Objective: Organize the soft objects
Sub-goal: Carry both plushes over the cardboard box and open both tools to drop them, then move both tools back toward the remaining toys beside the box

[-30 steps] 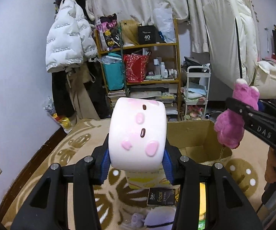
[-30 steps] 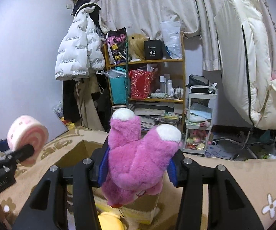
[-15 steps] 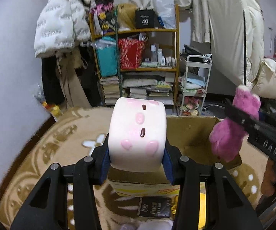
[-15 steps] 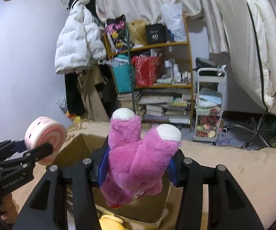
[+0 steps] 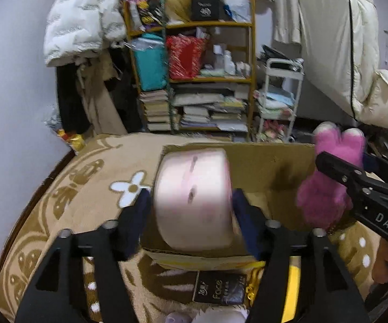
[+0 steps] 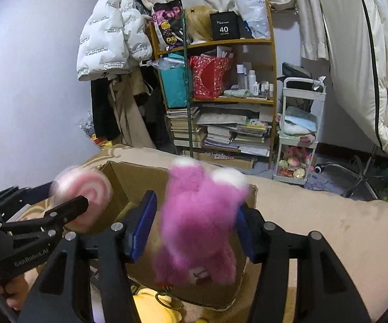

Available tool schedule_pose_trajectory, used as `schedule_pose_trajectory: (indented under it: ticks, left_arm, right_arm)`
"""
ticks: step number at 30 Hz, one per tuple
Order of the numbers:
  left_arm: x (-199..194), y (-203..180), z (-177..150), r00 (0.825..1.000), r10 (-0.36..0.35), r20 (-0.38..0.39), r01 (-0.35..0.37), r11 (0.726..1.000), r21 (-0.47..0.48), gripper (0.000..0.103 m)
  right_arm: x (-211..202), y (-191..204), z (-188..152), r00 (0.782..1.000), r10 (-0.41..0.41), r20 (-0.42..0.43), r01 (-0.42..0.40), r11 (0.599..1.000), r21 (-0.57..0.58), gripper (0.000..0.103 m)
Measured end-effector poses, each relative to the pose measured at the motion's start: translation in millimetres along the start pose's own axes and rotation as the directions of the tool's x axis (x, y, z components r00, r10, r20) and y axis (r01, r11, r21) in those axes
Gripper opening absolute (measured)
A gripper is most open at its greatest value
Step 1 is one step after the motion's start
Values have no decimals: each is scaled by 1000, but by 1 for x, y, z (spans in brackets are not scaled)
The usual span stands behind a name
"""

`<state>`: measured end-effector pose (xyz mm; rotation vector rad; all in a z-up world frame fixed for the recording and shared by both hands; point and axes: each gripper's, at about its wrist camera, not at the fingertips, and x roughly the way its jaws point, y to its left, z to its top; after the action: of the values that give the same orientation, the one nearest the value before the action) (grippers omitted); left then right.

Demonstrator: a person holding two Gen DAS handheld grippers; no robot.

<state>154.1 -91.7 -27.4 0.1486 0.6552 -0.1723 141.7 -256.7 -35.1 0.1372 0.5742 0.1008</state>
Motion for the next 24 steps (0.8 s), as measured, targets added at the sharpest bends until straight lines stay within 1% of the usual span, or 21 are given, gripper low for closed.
schedule_pose_trajectory:
  ticks: [2, 5, 6, 7, 8, 9, 10, 11, 13, 16, 19, 22, 24]
  left_arm:
    - [-2, 0, -2, 1000, 6, 7, -6, 1000, 6, 74]
    - [-5, 0, -4, 1000, 31, 1, -31, 999, 15, 82]
    - [-8, 1, -4, 999, 38, 4, -38, 999, 12, 84]
    - [-12, 2, -6, 999, 41, 7, -41, 999, 6, 88]
    - [-16, 4, -7, 999, 40, 7, -40, 999, -5, 93]
    - [-20, 6, -8, 999, 39, 5, -39, 999, -15, 95]
    - [-23, 9, -9, 999, 40, 5, -40, 999, -22, 97]
    - [-28, 11, -11, 999, 42, 6, -41, 999, -28, 98]
    - [-37, 13, -14, 999, 50, 7, -49, 998, -26, 100]
    - [-51, 15, -18, 998, 68, 6, -68, 998, -13, 100]
    - [-68, 16, -20, 997, 76, 12, -76, 997, -7, 100]
    - [-89, 18, -26, 996, 88, 36, -87, 996, -5, 100]
    - [-100, 18, -28, 995, 91, 39, -91, 996, 3, 100]
  right_arm:
    - [0, -1, -1, 1000, 4, -7, -4, 1000, 8, 69]
    - [-3, -2, -1, 1000, 18, -4, -18, 1000, 15, 72]
    - [-4, -2, -1, 1000, 7, -5, -7, 1000, 18, 72]
    - [-6, -1, -1, 1000, 8, -11, -7, 1000, 18, 73]
    - [-8, 0, -1, 1000, 8, -16, -7, 1000, 21, 75]
    - [-11, 1, -1, 1000, 9, -17, -8, 1000, 25, 77]
    - [-14, 1, -2, 1000, 8, -14, -8, 999, 33, 82]
    - [-18, 1, -2, 1000, 8, -11, -7, 999, 41, 88]
    - [-26, 1, -3, 1000, 6, -4, -6, 999, 53, 94]
    - [-38, 3, -4, 1000, 4, -8, -4, 998, 61, 99]
    - [-53, 7, -6, 1000, 13, 0, -13, 997, 72, 103]
    - [-72, 13, -8, 1000, 10, 21, -11, 997, 73, 103]
    - [-85, 19, -10, 999, 8, 34, -11, 998, 64, 103]
